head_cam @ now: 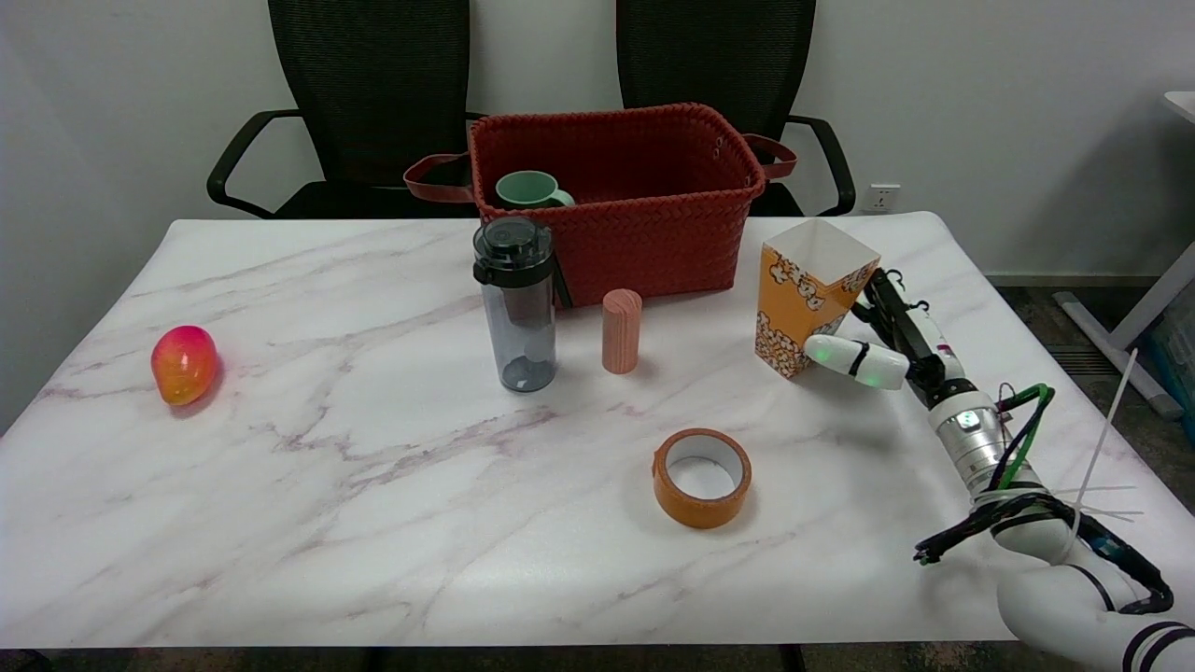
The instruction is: Pick up the popcorn box.
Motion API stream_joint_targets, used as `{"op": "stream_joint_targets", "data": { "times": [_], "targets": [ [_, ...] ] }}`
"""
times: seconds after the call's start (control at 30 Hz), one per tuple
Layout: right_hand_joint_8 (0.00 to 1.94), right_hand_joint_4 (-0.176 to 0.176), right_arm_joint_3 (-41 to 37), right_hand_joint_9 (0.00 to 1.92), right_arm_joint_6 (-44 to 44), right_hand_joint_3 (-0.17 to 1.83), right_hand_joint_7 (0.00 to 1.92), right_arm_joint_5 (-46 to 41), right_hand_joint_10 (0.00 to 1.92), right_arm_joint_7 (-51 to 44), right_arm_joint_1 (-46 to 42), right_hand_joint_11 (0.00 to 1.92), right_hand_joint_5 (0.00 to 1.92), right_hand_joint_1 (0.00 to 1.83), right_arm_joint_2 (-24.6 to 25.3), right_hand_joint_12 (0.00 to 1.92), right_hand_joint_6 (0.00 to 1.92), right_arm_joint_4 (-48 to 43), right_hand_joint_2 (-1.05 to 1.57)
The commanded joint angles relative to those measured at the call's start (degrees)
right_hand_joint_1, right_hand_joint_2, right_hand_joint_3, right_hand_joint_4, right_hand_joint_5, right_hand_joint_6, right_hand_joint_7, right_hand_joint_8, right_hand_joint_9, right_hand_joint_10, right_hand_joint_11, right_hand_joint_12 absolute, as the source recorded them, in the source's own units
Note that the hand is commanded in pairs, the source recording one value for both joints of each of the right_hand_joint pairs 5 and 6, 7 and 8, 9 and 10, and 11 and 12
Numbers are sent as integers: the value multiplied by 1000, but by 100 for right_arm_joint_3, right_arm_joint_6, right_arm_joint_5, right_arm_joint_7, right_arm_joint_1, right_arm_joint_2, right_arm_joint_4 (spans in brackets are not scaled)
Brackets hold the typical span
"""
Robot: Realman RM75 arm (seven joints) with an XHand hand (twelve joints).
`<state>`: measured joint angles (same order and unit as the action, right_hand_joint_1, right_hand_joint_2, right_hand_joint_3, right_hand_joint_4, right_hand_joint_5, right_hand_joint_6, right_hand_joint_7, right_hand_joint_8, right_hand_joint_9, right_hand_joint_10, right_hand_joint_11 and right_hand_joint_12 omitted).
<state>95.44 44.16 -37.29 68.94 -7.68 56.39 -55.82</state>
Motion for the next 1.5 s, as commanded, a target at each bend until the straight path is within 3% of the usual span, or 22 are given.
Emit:
{"op": "stream_joint_targets", "data": {
  "times": [0.03, 1.07, 1.5],
  "targets": [
    [0, 0, 37, 0, -249, -45, 0, 39, 0, -162, 244, 183, 0, 760, 101, 183, 0, 56, 481],
    [0, 0, 299, 44, -305, -24, 0, 39, 44, -162, 1032, 182, 0, 734, 443, 182, 0, 698, 508],
    [118, 0, 263, 284, -258, -105, 118, -9, 284, -125, 1173, 449, 0, 771, 533, 449, 0, 840, 522]
  ]
}}
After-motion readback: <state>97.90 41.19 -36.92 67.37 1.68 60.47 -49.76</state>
